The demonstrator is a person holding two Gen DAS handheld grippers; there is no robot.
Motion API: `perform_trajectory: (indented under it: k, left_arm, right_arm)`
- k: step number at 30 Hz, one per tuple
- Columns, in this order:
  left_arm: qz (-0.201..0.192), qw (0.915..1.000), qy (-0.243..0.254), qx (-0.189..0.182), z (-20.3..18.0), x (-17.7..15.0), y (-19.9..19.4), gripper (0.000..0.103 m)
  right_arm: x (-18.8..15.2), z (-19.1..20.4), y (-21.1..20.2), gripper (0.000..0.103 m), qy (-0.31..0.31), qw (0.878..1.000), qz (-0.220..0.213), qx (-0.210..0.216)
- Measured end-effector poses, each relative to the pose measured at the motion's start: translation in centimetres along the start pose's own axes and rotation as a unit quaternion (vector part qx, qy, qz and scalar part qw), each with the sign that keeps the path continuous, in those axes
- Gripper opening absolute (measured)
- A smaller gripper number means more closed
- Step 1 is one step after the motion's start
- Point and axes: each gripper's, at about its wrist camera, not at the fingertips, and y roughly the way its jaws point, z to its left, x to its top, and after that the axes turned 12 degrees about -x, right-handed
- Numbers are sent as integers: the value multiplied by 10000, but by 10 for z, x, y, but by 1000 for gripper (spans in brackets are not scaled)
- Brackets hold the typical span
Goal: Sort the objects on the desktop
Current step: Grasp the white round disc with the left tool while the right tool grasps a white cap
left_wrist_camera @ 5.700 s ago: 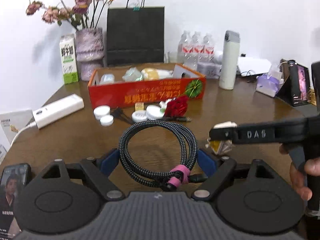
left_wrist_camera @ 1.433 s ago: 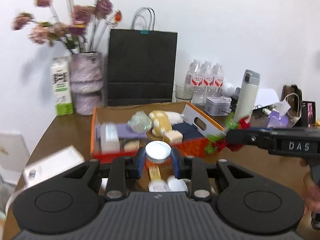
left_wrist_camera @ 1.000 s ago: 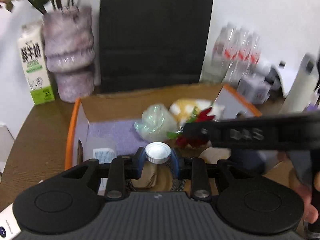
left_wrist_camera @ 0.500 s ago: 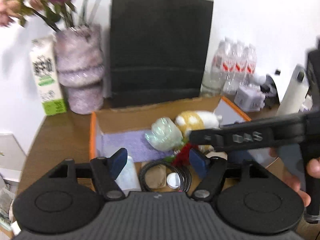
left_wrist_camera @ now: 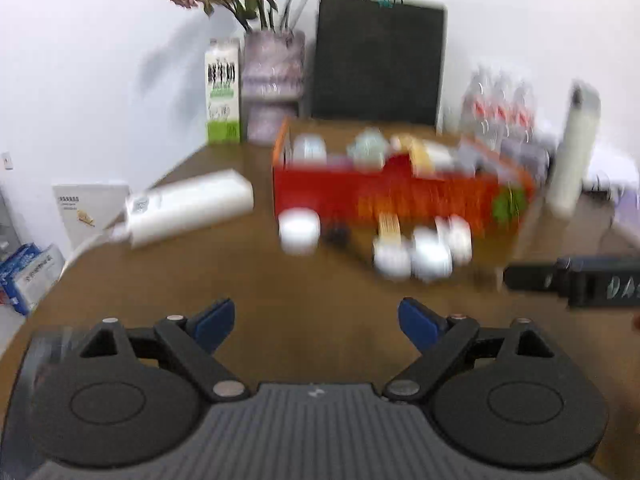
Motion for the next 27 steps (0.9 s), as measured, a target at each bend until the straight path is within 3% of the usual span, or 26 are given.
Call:
perform_trajectory:
  k: [6, 8, 13, 20, 22, 24, 27]
  left_arm:
    - [-11, 9989, 456, -42, -17, -30, -14, 97]
    - [30, 9990, 430, -90, -16, -28, -12, 97]
    - [92, 9993, 297, -230, -11, -30, -10, 97]
    - [-186, 9990, 387, -87, 3, 1, 7, 96]
    - [-257, 9985, 458, -144, 6, 13, 14, 93]
    - [-242, 9975, 642, -188, 6, 21, 21, 81]
    - [-203, 9956, 868, -296, 6, 27, 32, 76]
  right_arm:
    - [-48, -2, -27, 81, -5, 10000, -1, -43]
    - [-55, -2, -28, 86, -93, 9999, 9, -126]
    - [-57, -4, -26, 85, 9, 10000, 52, -44]
    - [-1, 11, 10, 79, 67, 9995, -144, 270]
    - [17, 14, 32, 73, 235, 9990, -5, 381]
    - [31, 15, 58, 70, 434, 9974, 217, 532]
    - [42, 26, 88, 66, 317, 9977, 468, 375]
